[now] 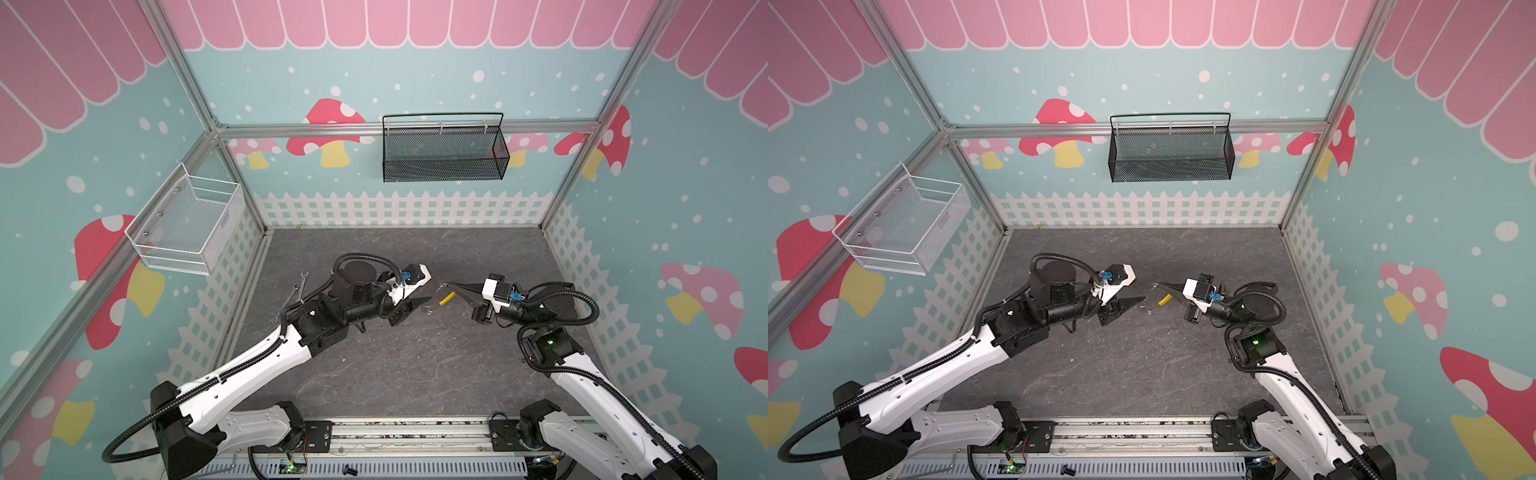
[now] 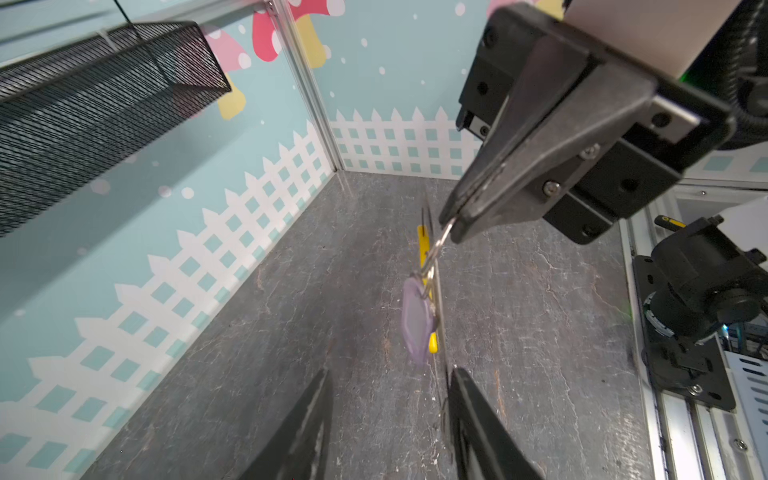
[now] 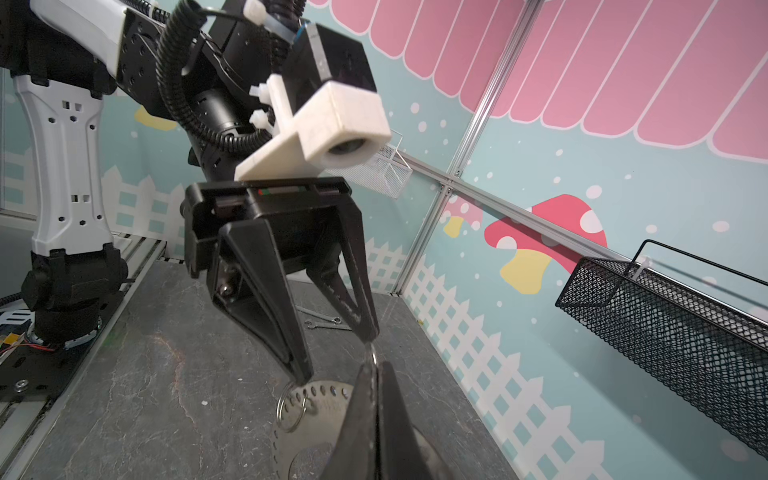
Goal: Put the keys on the keyring
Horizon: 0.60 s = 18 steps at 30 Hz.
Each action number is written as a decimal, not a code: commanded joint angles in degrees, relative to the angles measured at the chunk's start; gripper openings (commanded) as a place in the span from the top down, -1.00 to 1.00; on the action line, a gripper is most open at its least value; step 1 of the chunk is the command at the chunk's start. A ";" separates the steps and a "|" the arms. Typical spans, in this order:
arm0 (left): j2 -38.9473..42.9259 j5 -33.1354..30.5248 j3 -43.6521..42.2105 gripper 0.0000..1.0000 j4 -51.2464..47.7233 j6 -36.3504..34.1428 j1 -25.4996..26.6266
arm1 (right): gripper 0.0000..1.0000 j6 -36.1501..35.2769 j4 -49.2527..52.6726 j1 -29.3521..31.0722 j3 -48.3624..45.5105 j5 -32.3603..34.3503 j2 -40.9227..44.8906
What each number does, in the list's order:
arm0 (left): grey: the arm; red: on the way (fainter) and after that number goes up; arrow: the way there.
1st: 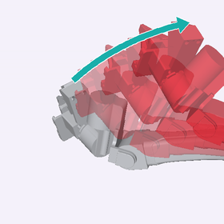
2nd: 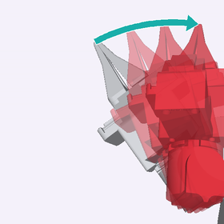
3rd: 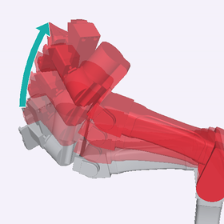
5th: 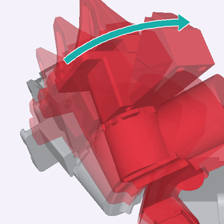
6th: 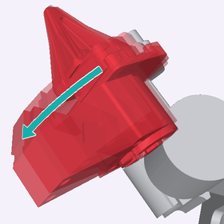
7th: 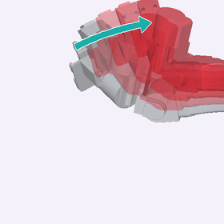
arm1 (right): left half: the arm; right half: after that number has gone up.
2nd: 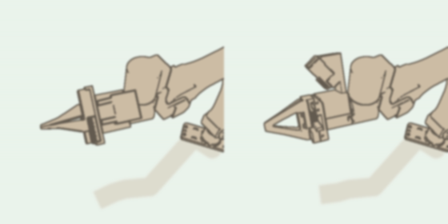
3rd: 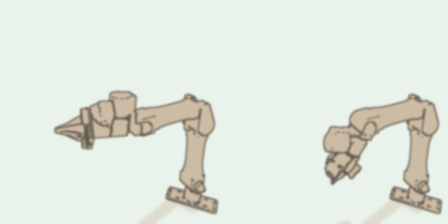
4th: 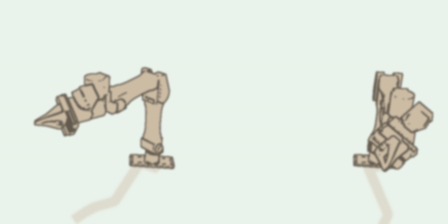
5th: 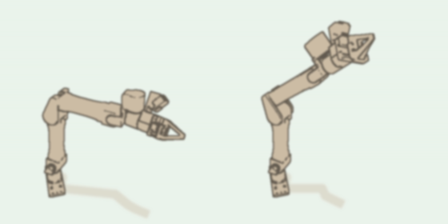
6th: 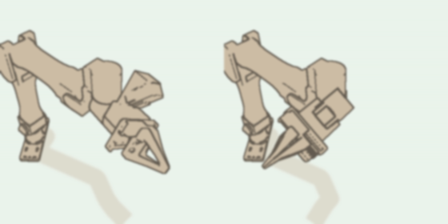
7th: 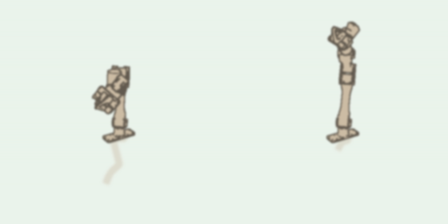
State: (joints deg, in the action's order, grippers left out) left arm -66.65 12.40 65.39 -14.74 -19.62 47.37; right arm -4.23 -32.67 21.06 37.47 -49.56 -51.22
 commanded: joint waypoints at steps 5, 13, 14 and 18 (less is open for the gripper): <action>4.32 -4.13 -0.74 0.03 -0.85 -2.09 -1.68 | 1.00 -0.08 -1.90 0.19 0.76 -1.14 0.20; -1.15 2.68 -0.57 -0.07 1.82 3.62 -1.57 | 1.00 0.41 -2.18 0.21 1.17 -0.79 0.26; -2.03 3.51 -0.60 -0.10 2.62 4.17 -1.09 | 1.00 0.45 -2.18 0.21 1.11 -0.71 0.33; -4.29 6.73 -0.63 -0.11 3.83 5.53 0.23 | 1.00 0.54 -2.32 0.21 1.16 -0.41 0.49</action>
State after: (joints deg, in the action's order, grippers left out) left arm -70.46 14.92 65.21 -13.02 -16.56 46.81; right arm -4.19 -33.04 21.06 37.47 -49.89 -51.24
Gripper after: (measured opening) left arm 0.556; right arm 0.047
